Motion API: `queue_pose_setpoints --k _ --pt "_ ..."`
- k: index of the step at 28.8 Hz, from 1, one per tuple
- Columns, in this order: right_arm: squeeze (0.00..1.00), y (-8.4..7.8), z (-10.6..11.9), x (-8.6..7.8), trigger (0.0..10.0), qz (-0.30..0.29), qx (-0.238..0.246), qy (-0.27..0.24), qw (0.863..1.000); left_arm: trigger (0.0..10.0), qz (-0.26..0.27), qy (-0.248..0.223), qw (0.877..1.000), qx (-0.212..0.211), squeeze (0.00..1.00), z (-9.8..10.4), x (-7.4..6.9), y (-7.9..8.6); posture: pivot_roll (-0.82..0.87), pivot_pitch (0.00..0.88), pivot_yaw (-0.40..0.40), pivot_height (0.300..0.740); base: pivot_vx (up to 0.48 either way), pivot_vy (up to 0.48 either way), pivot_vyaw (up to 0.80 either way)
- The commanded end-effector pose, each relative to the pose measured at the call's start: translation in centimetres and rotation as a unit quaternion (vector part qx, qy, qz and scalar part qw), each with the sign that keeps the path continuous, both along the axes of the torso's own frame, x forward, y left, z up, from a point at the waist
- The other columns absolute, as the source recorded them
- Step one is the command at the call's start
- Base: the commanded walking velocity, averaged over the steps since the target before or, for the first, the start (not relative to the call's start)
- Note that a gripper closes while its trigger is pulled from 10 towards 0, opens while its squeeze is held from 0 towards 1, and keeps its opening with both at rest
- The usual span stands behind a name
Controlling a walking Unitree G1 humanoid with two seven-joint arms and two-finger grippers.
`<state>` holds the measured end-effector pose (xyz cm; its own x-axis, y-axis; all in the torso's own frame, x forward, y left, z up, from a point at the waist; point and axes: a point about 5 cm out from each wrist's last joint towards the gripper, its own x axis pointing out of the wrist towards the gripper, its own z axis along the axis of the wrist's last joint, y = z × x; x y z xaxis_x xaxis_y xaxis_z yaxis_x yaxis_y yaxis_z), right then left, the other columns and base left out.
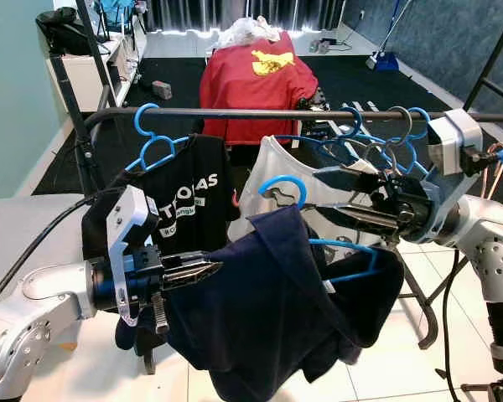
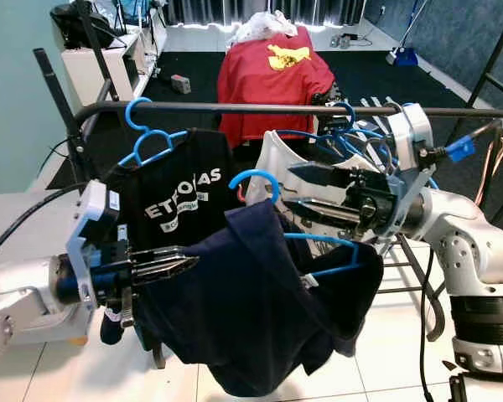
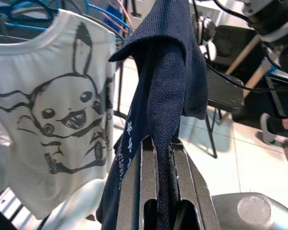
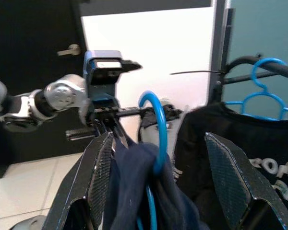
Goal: Hang hanger
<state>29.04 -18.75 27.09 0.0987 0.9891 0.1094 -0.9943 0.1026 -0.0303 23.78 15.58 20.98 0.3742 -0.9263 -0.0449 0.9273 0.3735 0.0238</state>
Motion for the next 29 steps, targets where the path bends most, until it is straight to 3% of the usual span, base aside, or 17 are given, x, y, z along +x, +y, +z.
queue_pose_setpoints --k 1,17,18,20,21,29 --pt "0.0 0.4 0.3 0.3 10.0 0.014 -0.016 0.002 1.0 0.0 -0.028 -0.019 0.999 0.002 0.0 0.7 -0.3 -0.7 -0.01 0.011 -0.018 0.74 0.0 0.0 0.0" --pt "0.0 1.5 0.3 0.9 10.0 0.038 -0.044 0.0 0.998 0.0 -0.031 -0.017 0.999 0.014 0.0 0.3 -0.5 -0.7 -0.01 0.004 -0.025 0.74 0.0 0.0 0.0" --pt "0.0 1.5 0.2 0.9 8.5 0.041 -0.049 0.003 0.998 0.0 -0.032 -0.017 0.999 0.015 0.0 0.3 -0.5 -0.8 -0.01 0.002 -0.023 0.74 0.0 0.0 0.0" --pt "0.0 1.5 0.2 0.9 8.5 0.041 -0.049 0.003 0.998 0.0 -0.032 -0.017 0.999 0.015 0.0 0.3 -0.5 -0.8 -0.01 0.002 -0.023 0.74 0.0 0.0 0.0" --pt "0.0 1.5 0.1 0.9 7.1 0.044 -0.054 0.007 0.998 0.0 -0.033 -0.018 0.999 0.017 0.0 0.2 -0.5 -0.8 -0.01 0.0 -0.022 0.74 0.0 0.0 0.0" --pt "0.0 1.8 -0.2 1.1 7.0 0.053 -0.07 0.01 0.996 0.0 -0.039 -0.02 0.999 0.02 0.0 0.2 -0.3 -0.9 -0.01 0.0 -0.022 0.74 0.0 0.0 0.0"
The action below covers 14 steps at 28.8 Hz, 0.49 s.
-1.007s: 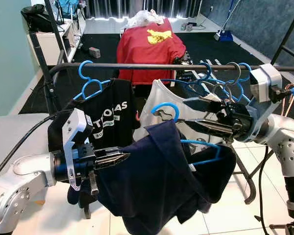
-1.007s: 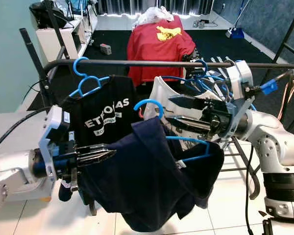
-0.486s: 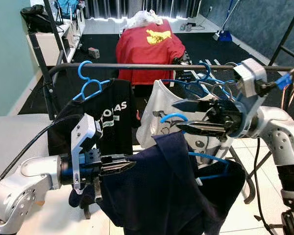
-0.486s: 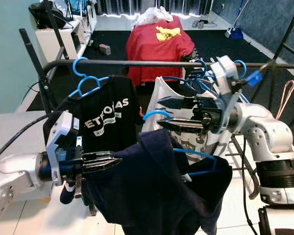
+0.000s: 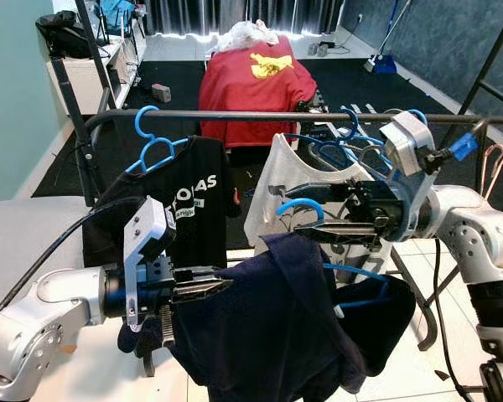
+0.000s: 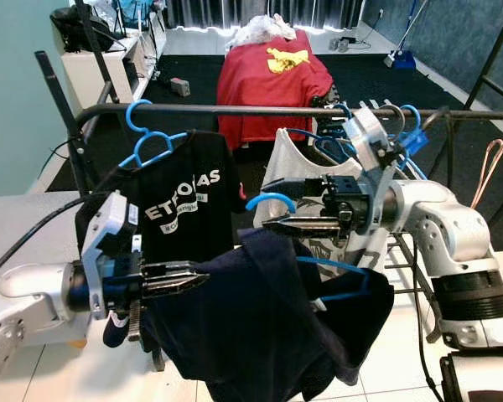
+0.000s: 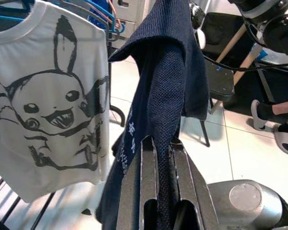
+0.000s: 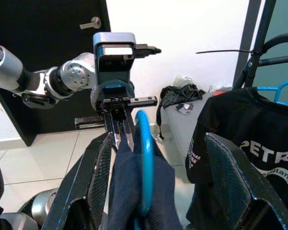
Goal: Hang hanger
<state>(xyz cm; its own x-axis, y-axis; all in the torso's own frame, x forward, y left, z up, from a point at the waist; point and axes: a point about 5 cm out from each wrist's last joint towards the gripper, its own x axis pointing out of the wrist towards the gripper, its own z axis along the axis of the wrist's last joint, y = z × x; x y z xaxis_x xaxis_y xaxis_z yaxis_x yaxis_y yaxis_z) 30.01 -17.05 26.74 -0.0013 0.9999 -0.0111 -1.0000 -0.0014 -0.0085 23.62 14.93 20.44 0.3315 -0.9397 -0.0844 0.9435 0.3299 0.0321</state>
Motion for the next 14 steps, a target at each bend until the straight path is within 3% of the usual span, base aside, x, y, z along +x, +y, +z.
queue_pose_setpoints --k 1,2,3,5,6,14 --pt "0.0 0.25 0.11 0.19 5.2 0.008 -0.013 -0.002 1.0 0.0 -0.019 -0.024 1.0 0.001 0.0 0.77 -0.11 -0.33 -0.01 0.0 -0.022 0.74 0.0 0.0 0.0" --pt "0.0 0.25 0.11 0.19 5.2 0.008 -0.013 -0.002 1.0 0.0 -0.019 -0.024 1.0 0.001 0.0 0.77 -0.11 -0.33 -0.01 0.0 -0.022 0.74 0.0 0.0 0.0" --pt "0.0 0.34 0.16 0.23 3.0 0.01 -0.013 0.0 1.0 0.0 -0.02 -0.024 1.0 0.003 0.0 0.74 -0.08 -0.38 -0.01 0.0 -0.022 0.74 0.0 0.0 0.0" --pt "0.0 0.41 0.2 0.26 3.0 0.012 -0.013 0.002 1.0 0.0 -0.021 -0.024 0.999 0.004 0.0 0.72 -0.06 -0.4 -0.01 0.001 -0.022 0.74 0.0 0.0 0.0" --pt "0.0 0.43 0.22 0.27 0.0 0.013 -0.013 0.003 1.0 0.0 -0.022 -0.024 0.999 0.005 0.0 0.71 -0.06 -0.43 -0.01 0.002 -0.022 0.74 0.0 0.0 0.0" --pt "0.0 0.45 0.06 0.19 0.0 0.024 -0.02 0.019 0.999 0.0 -0.024 -0.026 0.999 0.005 0.0 0.74 0.04 -0.5 -0.01 0.004 -0.023 0.74 0.0 0.0 0.0"
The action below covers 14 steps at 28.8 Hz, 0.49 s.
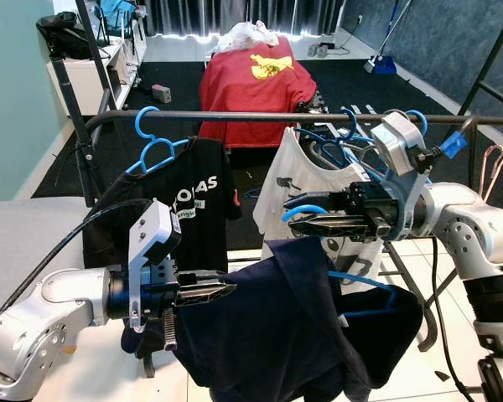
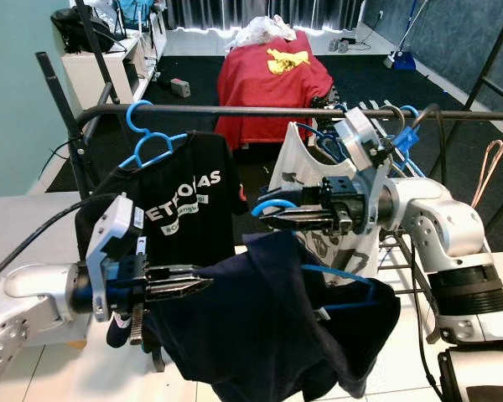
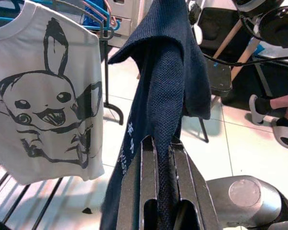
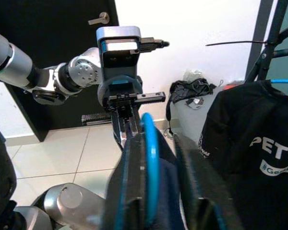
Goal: Hang hanger
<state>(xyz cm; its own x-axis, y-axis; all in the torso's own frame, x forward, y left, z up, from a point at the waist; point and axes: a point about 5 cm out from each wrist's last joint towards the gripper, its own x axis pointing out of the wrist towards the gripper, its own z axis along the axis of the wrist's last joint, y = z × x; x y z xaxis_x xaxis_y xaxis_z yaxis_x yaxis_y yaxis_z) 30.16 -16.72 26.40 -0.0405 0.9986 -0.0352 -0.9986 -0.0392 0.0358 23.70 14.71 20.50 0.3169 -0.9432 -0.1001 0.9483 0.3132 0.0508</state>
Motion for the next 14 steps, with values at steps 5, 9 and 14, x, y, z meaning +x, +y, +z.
queue_pose_setpoints --k 5,9,14 --pt "0.0 0.0 0.2 -0.1 0.0 0.012 -0.016 0.007 1.0 0.0 -0.017 -0.021 1.0 -0.006 0.0 0.8 0.1 -0.3 -0.01 0.007 -0.024 0.74 0.0 0.0 0.0" --pt "0.0 -0.1 0.4 0.0 0.0 0.01 -0.012 0.005 1.0 0.0 -0.007 -0.029 1.0 -0.004 0.0 0.8 0.5 -0.2 -0.01 0.007 -0.022 0.74 0.0 0.0 0.0" --pt "0.0 -0.2 0.6 0.1 0.0 0.004 -0.007 0.003 1.0 10.0 0.027 -0.048 0.998 -0.007 1.0 0.8 1.2 0.1 -0.01 0.004 -0.024 0.74 0.0 0.0 0.0"
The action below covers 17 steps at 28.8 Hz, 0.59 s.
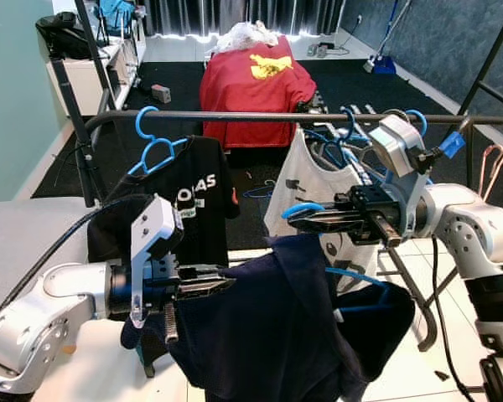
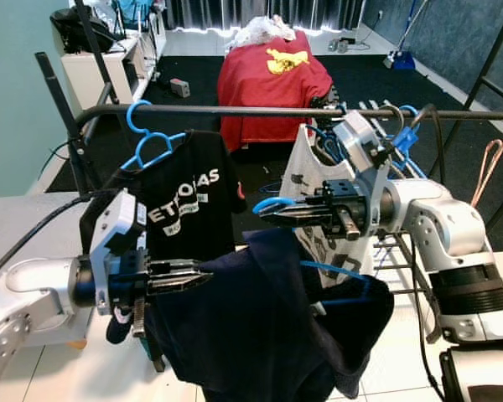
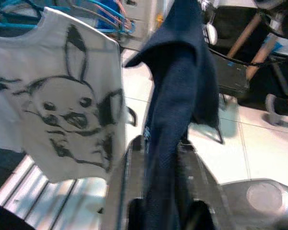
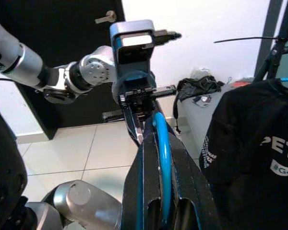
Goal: Hang hanger
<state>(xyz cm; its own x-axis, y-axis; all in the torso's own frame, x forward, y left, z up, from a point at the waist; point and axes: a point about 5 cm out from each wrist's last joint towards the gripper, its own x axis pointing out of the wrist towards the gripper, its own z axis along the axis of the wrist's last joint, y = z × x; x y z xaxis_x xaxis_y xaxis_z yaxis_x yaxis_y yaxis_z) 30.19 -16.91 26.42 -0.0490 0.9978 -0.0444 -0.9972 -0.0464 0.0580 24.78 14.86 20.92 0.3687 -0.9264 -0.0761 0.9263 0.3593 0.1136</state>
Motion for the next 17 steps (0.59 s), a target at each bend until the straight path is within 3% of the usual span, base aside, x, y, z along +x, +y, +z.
queue_pose_setpoints --k 1,6,7,8,9,11,16,17 --pt "0.0 0.0 0.5 0.0 0.0 0.001 -0.002 -0.008 1.0 10.0 0.002 -0.014 1.0 -0.006 1.0 0.4 0.1 -0.1 -0.01 0.004 -0.024 0.74 0.0 0.0 0.0" --pt "0.0 0.0 0.7 0.2 0.0 -0.009 0.005 -0.011 1.0 10.0 0.05 -0.04 0.998 -0.005 1.0 0.6 0.8 0.8 -0.01 0.003 -0.023 0.74 0.0 0.0 0.0" --pt "0.0 -0.1 0.6 0.2 0.0 -0.015 0.005 -0.011 1.0 10.0 0.07 -0.044 0.997 -0.008 0.74 0.8 1.0 1.4 -0.01 0.004 -0.024 0.74 0.0 0.0 0.0" --pt "0.0 -0.1 0.6 0.2 0.0 -0.015 0.005 -0.011 1.0 10.0 0.07 -0.044 0.997 -0.008 0.74 0.8 1.0 1.4 -0.01 0.004 -0.024 0.74 0.0 0.0 0.0" --pt "0.0 -0.3 0.4 0.4 0.0 -0.032 0.0 -0.012 0.999 10.0 0.094 -0.047 0.994 -0.012 0.0 1.0 1.1 2.3 -0.01 0.006 -0.025 0.74 0.0 0.0 0.0" --pt "0.0 -0.7 -0.1 0.9 0.0 -0.07 -0.018 -0.018 0.997 10.0 0.126 -0.05 0.99 -0.03 0.0 1.9 1.2 3.7 -0.01 0.009 -0.025 0.74 0.0 0.0 0.0" --pt "0.0 -0.8 -0.4 1.5 0.0 -0.101 -0.019 -0.024 0.994 10.0 0.138 -0.052 0.988 -0.055 0.0 3.0 1.1 4.3 0.0 0.01 -0.027 0.74 0.0 0.0 0.0" --pt "0.0 -0.6 0.1 2.2 0.0 -0.134 0.015 -0.035 0.99 10.0 0.124 -0.038 0.991 -0.04 0.0 2.7 0.5 3.9 0.0 0.011 -0.025 0.74 0.0 0.0 0.0"
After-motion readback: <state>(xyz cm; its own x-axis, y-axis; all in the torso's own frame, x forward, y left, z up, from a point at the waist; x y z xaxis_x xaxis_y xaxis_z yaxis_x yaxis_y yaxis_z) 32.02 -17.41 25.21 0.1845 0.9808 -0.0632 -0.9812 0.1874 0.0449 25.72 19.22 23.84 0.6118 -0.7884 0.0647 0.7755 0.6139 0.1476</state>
